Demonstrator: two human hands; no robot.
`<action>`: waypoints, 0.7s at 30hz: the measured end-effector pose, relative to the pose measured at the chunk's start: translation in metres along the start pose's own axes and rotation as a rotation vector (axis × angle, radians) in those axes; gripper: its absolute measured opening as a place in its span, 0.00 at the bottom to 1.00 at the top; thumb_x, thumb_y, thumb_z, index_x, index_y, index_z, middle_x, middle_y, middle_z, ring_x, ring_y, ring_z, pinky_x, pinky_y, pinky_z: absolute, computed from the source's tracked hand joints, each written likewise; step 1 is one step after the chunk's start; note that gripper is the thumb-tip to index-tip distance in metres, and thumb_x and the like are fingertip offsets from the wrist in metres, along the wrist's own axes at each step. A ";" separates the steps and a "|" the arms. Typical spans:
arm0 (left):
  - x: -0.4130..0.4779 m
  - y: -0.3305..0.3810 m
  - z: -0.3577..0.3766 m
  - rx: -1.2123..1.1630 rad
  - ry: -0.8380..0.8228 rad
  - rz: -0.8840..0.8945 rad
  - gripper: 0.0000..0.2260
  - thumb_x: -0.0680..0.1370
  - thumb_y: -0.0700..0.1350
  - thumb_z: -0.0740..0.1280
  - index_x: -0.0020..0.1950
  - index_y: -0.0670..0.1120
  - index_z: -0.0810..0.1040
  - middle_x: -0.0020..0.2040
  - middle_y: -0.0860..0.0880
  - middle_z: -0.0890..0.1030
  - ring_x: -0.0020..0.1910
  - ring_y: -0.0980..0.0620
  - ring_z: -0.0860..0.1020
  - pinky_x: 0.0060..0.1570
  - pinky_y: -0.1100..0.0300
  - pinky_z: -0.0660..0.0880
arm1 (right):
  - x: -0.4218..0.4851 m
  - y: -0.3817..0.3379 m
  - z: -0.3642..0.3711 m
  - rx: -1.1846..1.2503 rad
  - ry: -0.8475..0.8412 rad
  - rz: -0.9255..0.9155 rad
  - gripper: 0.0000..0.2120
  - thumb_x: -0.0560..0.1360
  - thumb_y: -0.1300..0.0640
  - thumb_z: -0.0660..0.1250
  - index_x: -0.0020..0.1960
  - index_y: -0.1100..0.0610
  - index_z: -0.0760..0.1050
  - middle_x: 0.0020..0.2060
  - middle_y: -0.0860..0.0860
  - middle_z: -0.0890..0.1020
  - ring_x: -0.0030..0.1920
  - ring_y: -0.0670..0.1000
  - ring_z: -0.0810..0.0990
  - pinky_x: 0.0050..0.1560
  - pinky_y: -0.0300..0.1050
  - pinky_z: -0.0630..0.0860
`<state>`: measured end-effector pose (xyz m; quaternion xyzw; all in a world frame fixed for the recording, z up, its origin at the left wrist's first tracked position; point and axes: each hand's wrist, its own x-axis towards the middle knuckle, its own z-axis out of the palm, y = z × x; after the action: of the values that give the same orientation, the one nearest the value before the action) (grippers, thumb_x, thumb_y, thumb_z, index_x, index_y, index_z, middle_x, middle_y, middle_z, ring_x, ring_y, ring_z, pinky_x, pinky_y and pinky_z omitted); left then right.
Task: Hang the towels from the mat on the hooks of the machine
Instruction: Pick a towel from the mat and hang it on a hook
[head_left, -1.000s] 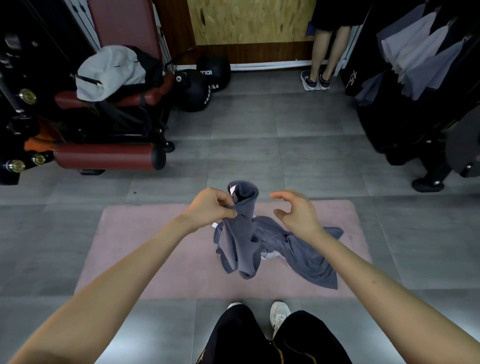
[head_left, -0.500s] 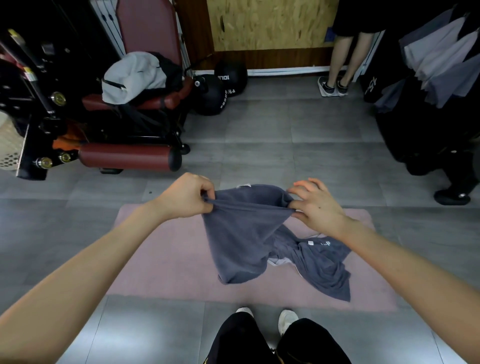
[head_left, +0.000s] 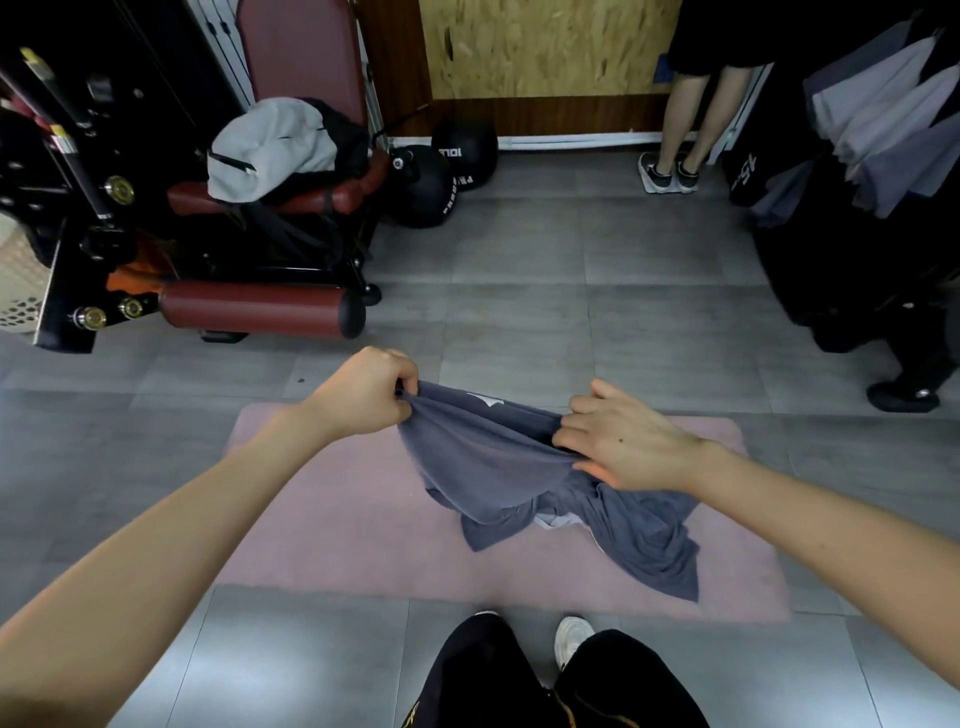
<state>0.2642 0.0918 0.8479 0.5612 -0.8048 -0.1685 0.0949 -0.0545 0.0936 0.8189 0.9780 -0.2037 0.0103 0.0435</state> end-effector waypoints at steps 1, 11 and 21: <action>0.000 0.000 0.001 0.000 -0.002 0.003 0.06 0.62 0.30 0.67 0.34 0.39 0.78 0.37 0.46 0.80 0.35 0.50 0.73 0.35 0.69 0.66 | 0.000 0.000 0.001 -0.012 -0.013 0.013 0.10 0.66 0.47 0.72 0.41 0.52 0.77 0.32 0.45 0.74 0.38 0.50 0.71 0.41 0.45 0.59; 0.001 -0.012 0.006 0.031 0.043 -0.015 0.06 0.62 0.31 0.66 0.33 0.40 0.76 0.33 0.50 0.74 0.34 0.49 0.72 0.35 0.60 0.66 | 0.000 -0.013 -0.005 -0.040 0.038 -0.160 0.07 0.66 0.64 0.64 0.34 0.54 0.71 0.36 0.48 0.75 0.41 0.52 0.70 0.42 0.45 0.64; 0.001 -0.018 0.016 -0.003 0.004 -0.010 0.06 0.61 0.30 0.66 0.34 0.38 0.76 0.34 0.46 0.77 0.35 0.46 0.74 0.36 0.57 0.69 | -0.002 -0.004 0.000 0.153 0.104 0.143 0.12 0.60 0.52 0.76 0.34 0.54 0.73 0.32 0.45 0.76 0.42 0.48 0.65 0.38 0.44 0.68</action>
<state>0.2744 0.0878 0.8260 0.5656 -0.8014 -0.1692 0.0964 -0.0544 0.0984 0.8180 0.9596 -0.2691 0.0795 -0.0217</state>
